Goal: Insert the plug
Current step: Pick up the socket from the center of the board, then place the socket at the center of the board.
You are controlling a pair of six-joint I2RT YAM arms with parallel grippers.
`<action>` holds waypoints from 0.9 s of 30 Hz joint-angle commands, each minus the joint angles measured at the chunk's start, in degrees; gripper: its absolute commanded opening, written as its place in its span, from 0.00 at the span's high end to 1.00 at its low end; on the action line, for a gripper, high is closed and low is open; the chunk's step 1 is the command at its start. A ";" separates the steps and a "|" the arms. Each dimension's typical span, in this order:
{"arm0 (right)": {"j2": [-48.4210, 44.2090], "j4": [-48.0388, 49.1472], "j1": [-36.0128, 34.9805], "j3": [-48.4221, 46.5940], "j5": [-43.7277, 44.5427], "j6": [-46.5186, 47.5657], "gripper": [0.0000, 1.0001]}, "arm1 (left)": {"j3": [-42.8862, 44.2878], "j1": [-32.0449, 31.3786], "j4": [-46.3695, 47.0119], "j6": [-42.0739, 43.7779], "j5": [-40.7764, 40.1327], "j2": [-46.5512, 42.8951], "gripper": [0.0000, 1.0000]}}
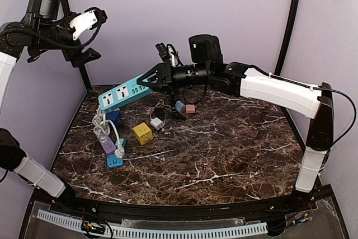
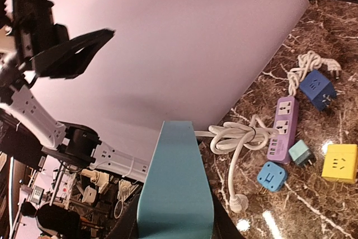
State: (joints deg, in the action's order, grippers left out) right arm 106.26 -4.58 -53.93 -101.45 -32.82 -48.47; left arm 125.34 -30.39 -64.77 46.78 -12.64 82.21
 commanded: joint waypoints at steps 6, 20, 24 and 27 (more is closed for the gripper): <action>-13.15 3.16 0.40 20.28 0.47 -4.58 1.00 | -13.42 3.55 0.36 -2.70 -0.48 -2.45 0.01; -24.66 2.62 7.95 63.24 15.13 -10.85 1.00 | -29.98 4.13 1.12 -6.14 3.18 -1.45 0.01; -20.33 3.12 11.16 63.99 13.69 -6.63 1.00 | -30.24 4.20 1.42 -6.22 3.75 -0.65 0.01; -17.33 3.27 13.55 64.43 12.29 -4.02 1.00 | -30.66 4.20 1.49 -6.39 4.05 -0.45 0.01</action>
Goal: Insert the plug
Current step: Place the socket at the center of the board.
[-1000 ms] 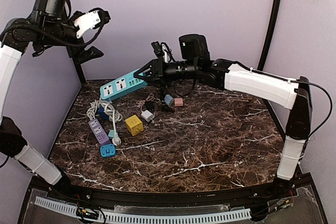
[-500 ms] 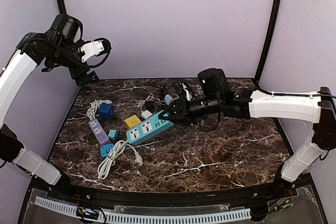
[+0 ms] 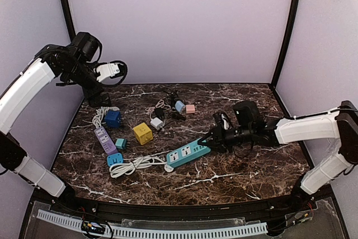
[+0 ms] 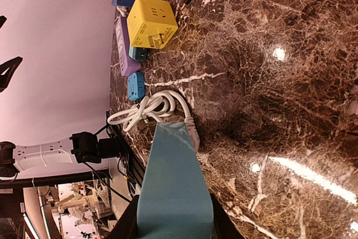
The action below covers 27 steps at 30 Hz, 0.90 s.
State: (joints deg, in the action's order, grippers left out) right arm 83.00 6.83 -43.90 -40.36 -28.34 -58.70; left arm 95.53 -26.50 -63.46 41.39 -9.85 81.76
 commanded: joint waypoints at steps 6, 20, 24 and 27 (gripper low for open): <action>7.48 -4.17 8.22 5.18 0.99 10.34 1.00 | -1.64 0.47 0.05 -0.85 1.02 0.02 0.01; 12.42 -3.99 16.63 6.86 -2.79 14.77 0.76 | -1.30 0.49 0.65 -0.60 0.99 0.45 0.01; 9.15 -13.54 16.75 3.37 3.64 16.99 0.16 | -1.07 0.49 -0.28 -0.33 1.62 -0.36 0.01; 5.75 -21.87 16.81 -3.58 10.47 20.67 0.01 | -0.58 0.49 -1.18 -0.18 2.19 -1.46 0.01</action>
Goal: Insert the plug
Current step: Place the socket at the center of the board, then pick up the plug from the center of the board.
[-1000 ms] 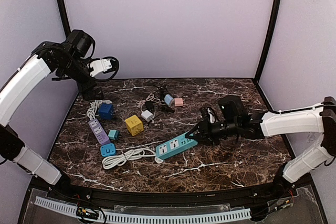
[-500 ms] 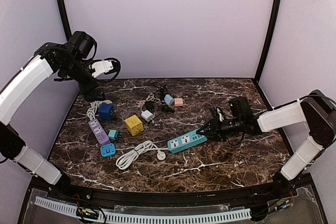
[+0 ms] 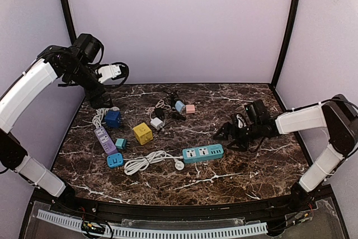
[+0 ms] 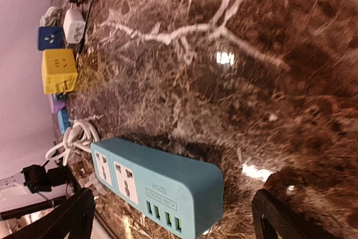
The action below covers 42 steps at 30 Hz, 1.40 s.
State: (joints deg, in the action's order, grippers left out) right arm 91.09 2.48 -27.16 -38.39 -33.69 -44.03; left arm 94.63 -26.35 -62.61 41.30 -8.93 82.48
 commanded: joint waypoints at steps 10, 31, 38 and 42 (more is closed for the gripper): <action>-6.01 -43.78 -4.00 -28.48 30.80 17.88 0.01 | -8.02 4.83 -3.55 -3.13 3.88 -8.77 0.01; -9.70 -43.37 -16.26 -31.99 35.03 14.12 0.01 | -41.22 18.90 12.56 -1.83 30.09 -7.26 0.27; -6.39 -43.36 -16.62 -35.62 34.50 15.75 0.01 | -40.29 18.82 21.36 -5.09 25.72 -6.67 0.22; -5.33 -43.21 -16.63 -36.03 34.90 15.75 0.01 | -36.32 17.42 22.52 -8.42 30.53 -2.83 0.21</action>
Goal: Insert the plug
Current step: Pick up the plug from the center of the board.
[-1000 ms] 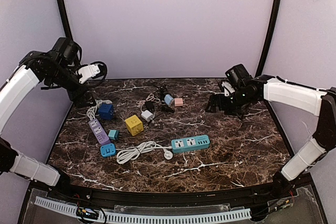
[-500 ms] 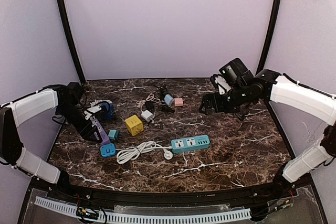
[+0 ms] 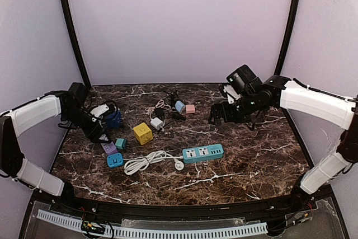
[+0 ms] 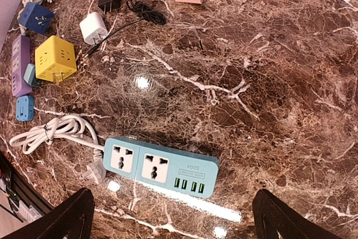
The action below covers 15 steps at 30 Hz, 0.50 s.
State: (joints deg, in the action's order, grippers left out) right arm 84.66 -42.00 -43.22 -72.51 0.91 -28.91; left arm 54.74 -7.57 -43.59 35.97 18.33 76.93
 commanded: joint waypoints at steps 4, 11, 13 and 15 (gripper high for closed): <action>2.39 1.75 -0.64 -2.03 -0.18 0.08 0.01 | 5.80 -9.86 7.46 -4.68 4.10 7.34 0.06; 3.13 1.90 -0.79 -1.46 -0.25 0.01 0.01 | 11.98 -15.34 12.85 -0.15 -0.68 20.89 0.03; 3.34 1.86 -0.77 -1.28 -0.02 0.12 0.01 | 14.91 -15.48 12.86 0.04 -2.08 24.17 0.04; 3.76 1.88 -0.81 -1.08 0.05 0.43 0.01 | 16.84 -15.68 12.86 0.33 -2.16 26.48 0.05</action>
State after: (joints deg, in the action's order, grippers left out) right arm 87.59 -41.47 -43.48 -73.34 0.86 -28.82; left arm 67.64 -23.35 -32.01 35.00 18.26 100.42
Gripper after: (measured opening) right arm 0.986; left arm 0.955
